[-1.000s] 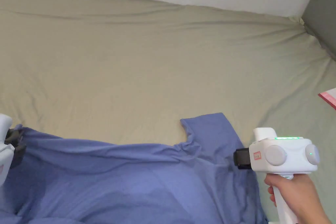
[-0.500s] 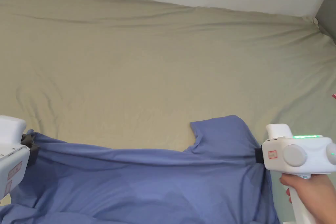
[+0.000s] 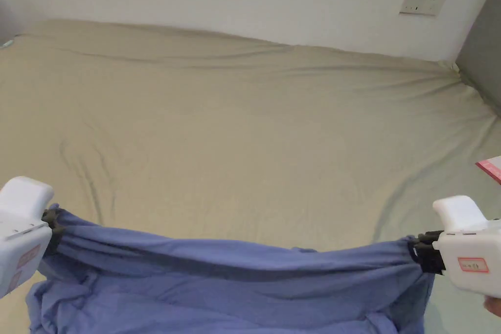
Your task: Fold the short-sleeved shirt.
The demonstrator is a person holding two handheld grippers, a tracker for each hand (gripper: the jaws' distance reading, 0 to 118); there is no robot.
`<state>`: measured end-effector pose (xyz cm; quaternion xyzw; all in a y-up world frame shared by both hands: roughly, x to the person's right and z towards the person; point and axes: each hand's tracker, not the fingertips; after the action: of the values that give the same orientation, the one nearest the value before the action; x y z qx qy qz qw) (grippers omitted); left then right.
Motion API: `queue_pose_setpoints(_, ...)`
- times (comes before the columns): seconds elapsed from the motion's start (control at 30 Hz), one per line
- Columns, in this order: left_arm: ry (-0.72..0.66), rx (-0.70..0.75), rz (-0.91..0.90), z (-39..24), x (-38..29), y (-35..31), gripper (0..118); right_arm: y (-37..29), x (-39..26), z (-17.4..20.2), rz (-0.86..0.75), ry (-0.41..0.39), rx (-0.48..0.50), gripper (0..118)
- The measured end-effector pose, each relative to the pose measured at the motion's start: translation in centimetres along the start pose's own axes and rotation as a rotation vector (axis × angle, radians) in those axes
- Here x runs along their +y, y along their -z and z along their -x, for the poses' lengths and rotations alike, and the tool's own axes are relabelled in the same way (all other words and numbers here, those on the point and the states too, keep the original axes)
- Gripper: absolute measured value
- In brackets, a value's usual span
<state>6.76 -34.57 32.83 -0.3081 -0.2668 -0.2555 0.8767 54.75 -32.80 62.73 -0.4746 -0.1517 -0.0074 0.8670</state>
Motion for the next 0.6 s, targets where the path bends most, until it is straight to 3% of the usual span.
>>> queue_pose_setpoints(0.13, -0.009, -0.012, 0.036, -0.1, -3.7, -1.3, 0, -1.0, -4.7, 2.1, 0.067, -0.079, 0.01, 3)
queue_pose_setpoints(0.37, 0.075, -0.068, 0.167, -1.4, -9.9, 0.3, 0, 1.3, -10.9, 3.8, 0.19, -0.056, 0.063, 3)
queue_pose_setpoints(0.6, 0.125, -0.109, 0.258, -1.6, -13.3, 2.7, 0, 4.0, -12.9, 4.7, 0.303, -0.06, 0.072, 3)
